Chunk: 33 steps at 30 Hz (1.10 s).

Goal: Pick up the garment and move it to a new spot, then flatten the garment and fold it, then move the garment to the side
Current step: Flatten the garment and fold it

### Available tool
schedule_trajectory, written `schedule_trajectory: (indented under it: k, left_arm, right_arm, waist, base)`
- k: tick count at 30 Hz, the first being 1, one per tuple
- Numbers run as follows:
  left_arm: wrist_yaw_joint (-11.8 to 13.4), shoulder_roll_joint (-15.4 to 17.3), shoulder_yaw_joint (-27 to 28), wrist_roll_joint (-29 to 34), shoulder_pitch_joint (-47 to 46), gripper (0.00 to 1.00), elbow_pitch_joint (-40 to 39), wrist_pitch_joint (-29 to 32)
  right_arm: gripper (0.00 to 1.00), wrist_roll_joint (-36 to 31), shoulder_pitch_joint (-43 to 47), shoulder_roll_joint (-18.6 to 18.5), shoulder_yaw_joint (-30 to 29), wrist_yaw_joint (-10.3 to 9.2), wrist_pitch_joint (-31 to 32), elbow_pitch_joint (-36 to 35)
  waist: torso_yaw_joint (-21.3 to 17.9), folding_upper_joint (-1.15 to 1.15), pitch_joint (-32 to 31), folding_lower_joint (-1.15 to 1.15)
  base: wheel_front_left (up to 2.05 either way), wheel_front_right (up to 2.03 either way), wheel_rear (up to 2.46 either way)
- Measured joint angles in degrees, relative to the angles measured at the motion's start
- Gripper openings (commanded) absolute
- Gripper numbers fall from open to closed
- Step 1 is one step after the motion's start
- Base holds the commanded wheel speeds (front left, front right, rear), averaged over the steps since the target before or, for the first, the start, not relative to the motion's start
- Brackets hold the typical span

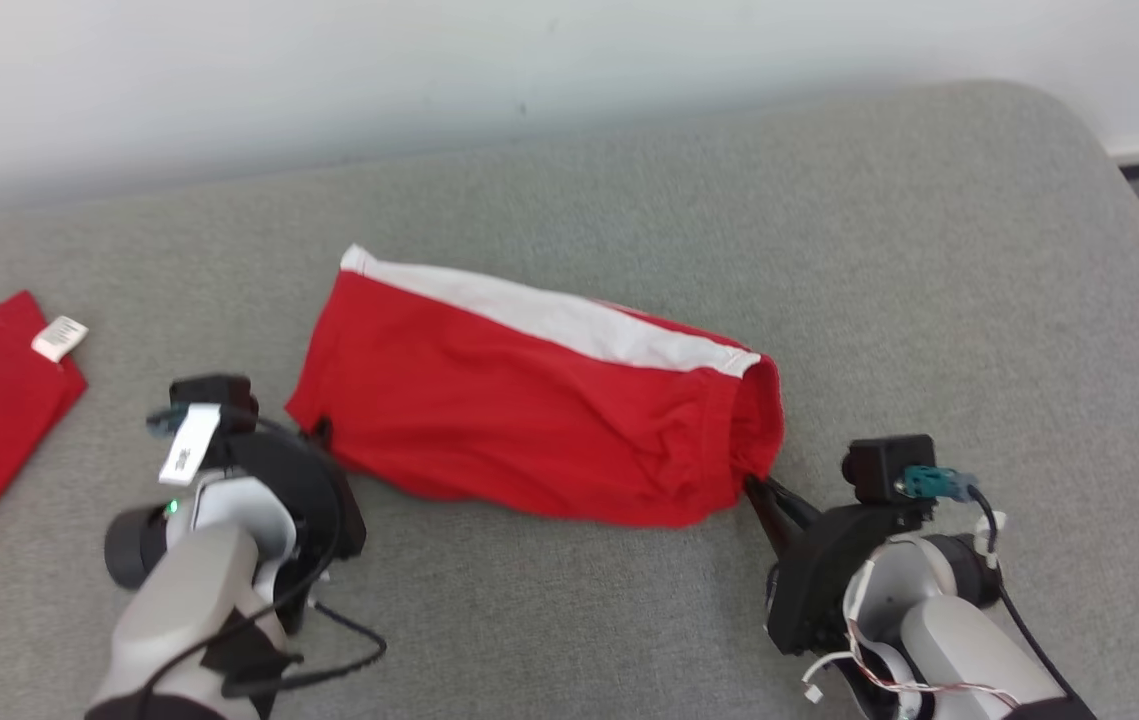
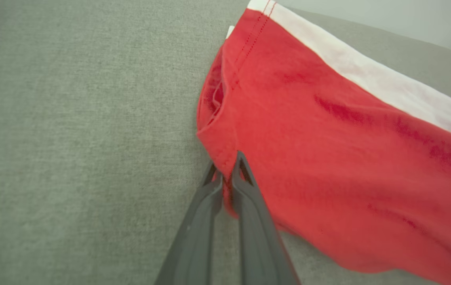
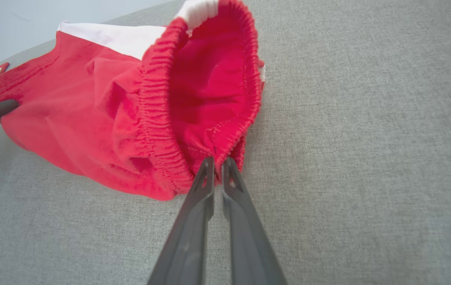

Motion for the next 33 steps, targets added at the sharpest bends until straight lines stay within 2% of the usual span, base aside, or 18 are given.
schedule_trajectory:
  k: [7,13,26,33]
  left_arm:
    - [-1.3,-0.3,-0.1,-1.8,6.4,0.00,-1.0,-2.4]
    - [-1.4,-0.4,-1.3,-2.6,11.5,0.00,-3.1,-4.0]
    - [-1.7,0.0,-6.5,-8.8,22.1,0.00,-14.6,-5.4]
    - [-0.2,0.1,-6.9,-9.5,26.2,0.00,-19.4,-5.4]
  right_arm:
    - [0.00,1.5,4.5,-2.4,-0.7,0.52,2.5,-1.2]
    - [0.00,2.4,8.8,-4.4,-0.9,0.88,4.5,-4.2]
    - [0.00,2.4,11.3,-5.2,-1.8,-0.64,7.7,-9.0]
    - [0.00,2.3,12.9,-6.6,-2.8,-1.20,9.2,-11.5]
  waist:
    - [1.8,0.00,-4.1,0.00]
    - [4.4,-0.01,-7.1,-0.01]
    - [9.9,0.00,-10.6,-0.01]
    - [11.8,0.00,-11.1,0.00]
  base:
    - [0.00,0.00,0.00]
    - [0.00,0.00,0.00]
    - [0.00,0.00,0.00]
    - [0.00,0.00,0.00]
